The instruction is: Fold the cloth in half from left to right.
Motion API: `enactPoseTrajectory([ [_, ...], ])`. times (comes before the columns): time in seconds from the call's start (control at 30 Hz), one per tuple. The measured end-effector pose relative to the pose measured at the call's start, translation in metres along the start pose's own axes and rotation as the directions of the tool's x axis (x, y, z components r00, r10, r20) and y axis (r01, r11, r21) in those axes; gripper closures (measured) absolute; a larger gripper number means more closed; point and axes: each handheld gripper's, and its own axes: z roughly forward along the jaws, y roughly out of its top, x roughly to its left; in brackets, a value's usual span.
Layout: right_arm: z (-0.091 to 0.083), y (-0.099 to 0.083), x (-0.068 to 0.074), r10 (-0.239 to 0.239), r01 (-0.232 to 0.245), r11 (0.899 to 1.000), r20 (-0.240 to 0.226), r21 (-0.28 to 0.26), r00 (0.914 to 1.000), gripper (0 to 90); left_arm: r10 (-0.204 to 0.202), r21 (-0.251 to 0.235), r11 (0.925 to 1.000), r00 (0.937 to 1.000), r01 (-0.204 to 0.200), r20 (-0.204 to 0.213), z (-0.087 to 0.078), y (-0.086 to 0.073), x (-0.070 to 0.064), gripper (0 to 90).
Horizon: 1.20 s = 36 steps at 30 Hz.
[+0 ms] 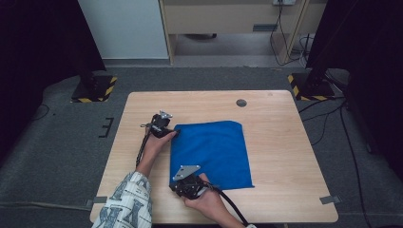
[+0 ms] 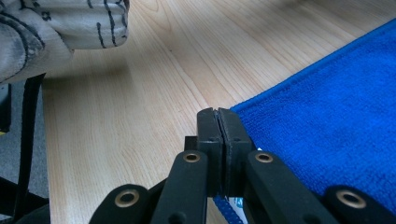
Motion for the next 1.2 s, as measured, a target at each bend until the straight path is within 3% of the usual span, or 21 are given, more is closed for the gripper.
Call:
enactPoseTrajectory([
  [0.17, -0.002, -0.002, -0.001, 0.005, -0.005, 1.0, 0.003, -0.001, 1.0, 88.8, -0.019, -0.008, 0.9998, 0.9997, 0.019, 0.015, 0.001, -0.001, 0.002, 31.3],
  [0.63, -0.001, -0.002, 0.003, 0.001, -0.001, 1.0, -0.004, -0.007, 1.0, 89.1, -0.007, -0.021, 0.9997, 0.9974, 0.008, 0.072, -0.001, 0.003, -0.006, 79.1],
  [0.73, -0.002, -0.001, 0.004, -0.008, 0.008, 1.0, 0.0, -0.014, 1.0, 89.2, -0.002, -0.014, 0.9999, 0.9974, 0.003, 0.073, -0.002, 0.004, -0.009, 83.0],
  [0.87, -0.003, 0.0, 0.004, -0.017, 0.017, 1.0, 0.001, -0.015, 0.9999, 89.4, -0.019, -0.045, 0.9987, 0.9976, 0.022, 0.067, -0.006, 0.007, -0.011, 84.5],
  [1.2, -0.008, 0.004, 0.009, -0.018, 0.018, 0.999, 0.013, -0.034, 0.9998, 89.5, -0.013, -0.082, 0.9964, 0.9977, 0.018, 0.066, -0.025, 0.017, -0.015, 86.0],
])
